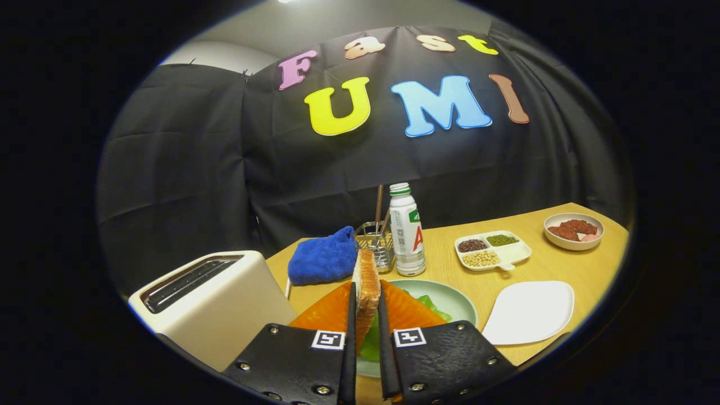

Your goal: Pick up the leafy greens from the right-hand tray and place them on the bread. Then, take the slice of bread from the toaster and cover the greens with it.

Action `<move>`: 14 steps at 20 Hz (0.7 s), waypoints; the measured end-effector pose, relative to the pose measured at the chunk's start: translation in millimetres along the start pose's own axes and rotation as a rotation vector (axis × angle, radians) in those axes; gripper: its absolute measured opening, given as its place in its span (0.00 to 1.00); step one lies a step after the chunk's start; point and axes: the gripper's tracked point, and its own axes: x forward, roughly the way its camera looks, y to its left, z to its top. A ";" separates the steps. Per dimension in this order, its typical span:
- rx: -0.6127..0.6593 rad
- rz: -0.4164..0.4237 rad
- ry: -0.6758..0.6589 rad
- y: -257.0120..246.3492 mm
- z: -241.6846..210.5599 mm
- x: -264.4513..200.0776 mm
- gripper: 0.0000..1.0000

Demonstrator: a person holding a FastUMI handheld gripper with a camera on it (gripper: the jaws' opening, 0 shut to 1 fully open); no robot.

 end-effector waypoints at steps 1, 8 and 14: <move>-0.008 -0.013 0.004 -4.0 1.1 -0.8 0.18; -0.109 -0.131 0.059 -35.4 -11.1 -10.6 0.37; -0.161 -0.118 0.009 -45.2 2.4 -26.9 0.37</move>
